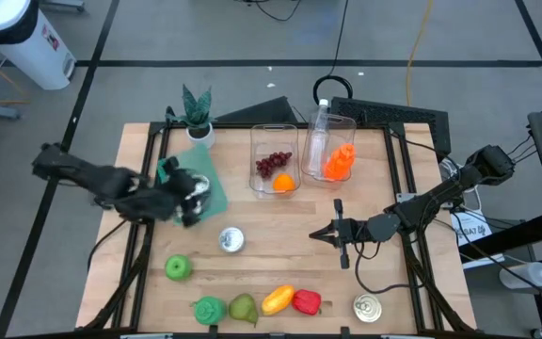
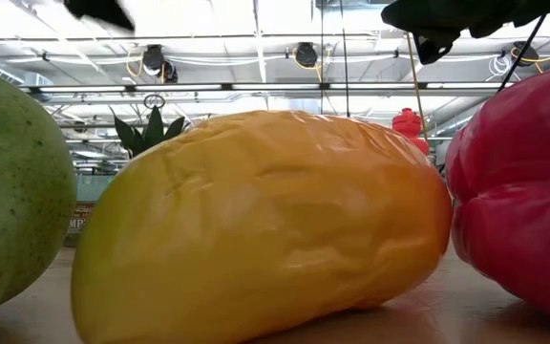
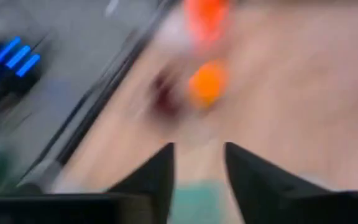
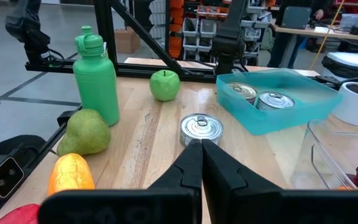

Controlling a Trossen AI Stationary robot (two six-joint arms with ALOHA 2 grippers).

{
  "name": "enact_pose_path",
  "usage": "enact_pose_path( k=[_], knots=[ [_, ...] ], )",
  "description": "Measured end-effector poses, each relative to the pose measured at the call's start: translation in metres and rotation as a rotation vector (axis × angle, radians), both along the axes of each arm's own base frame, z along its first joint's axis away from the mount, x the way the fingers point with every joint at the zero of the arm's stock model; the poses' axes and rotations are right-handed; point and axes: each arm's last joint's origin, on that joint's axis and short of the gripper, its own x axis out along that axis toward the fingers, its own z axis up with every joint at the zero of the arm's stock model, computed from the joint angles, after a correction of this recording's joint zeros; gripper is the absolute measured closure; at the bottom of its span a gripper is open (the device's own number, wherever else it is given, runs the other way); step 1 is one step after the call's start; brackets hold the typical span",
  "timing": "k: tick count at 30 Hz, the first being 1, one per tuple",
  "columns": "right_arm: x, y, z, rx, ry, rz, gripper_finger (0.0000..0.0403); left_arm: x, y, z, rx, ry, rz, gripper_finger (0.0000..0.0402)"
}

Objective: Pick & Place Food Item
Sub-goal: Put the green water bottle into the right transparent bin

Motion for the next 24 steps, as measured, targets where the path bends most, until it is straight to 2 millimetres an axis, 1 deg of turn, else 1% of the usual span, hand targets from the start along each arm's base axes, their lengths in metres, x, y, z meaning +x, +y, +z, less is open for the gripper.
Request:
enact_pose_path(
  k=[2,3,4,6,8,11,13,15,17,20,22,24],
  knots=[
    [0.0,0.0,0.0,-0.005,-0.001,0.0,0.0403,-0.008,-0.012,0.006,-0.003,-0.145,-0.158,0.0311],
    [0.0,0.0,0.0,-0.003,-0.005,0.0,0.0403,-0.012,-0.017,0.005,0.009,-0.192,-0.238,0.0332],
    [0.0,0.0,0.001,-0.001,-0.009,0.0,0.0403,-0.016,-0.021,0.0,0.028,-0.232,-0.311,0.0339],
    [0.0,0.0,0.001,-0.005,-0.009,0.0,0.0403,-0.019,-0.027,-0.012,0.08,-0.318,-0.418,0.0341],
    [0.0,0.0,0.001,-0.022,-0.01,0.003,0.0403,-0.019,-0.026,-0.032,0.145,-0.393,-0.463,0.0345],
    [0.0,0.0,0.002,-0.037,-0.021,0.005,0.0403,-0.016,-0.014,-0.065,0.188,-0.458,-0.472,0.035],
    [0.001,-0.002,0.003,-0.059,-0.028,0.003,0.0403,-0.013,-0.001,-0.087,0.171,-0.454,-0.456,0.035],
    [0.002,-0.003,0.002,-0.092,-0.027,0.001,0.0403,-0.017,0.011,-0.109,0.134,-0.443,-0.462,0.0351],
    [0.002,-0.003,0.002,-0.121,-0.023,0.003,0.0403,-0.024,0.019,-0.117,0.091,-0.51,-0.468,0.0351],
    [0.001,-0.004,0.002,-0.161,-0.026,0.011,0.0403,-0.037,0.03,-0.13,0.078,-0.58,-0.432,0.0351],
    [-0.002,-0.006,0.007,-0.176,-0.047,0.011,0.0403,-0.044,0.035,-0.131,0.098,-0.64,-0.418,0.0351],
    [-0.005,-0.012,0.017,-0.181,-0.091,-0.006,0.0403,-0.049,0.041,-0.129,0.111,-0.688,-0.377,0.0351]
  ],
)
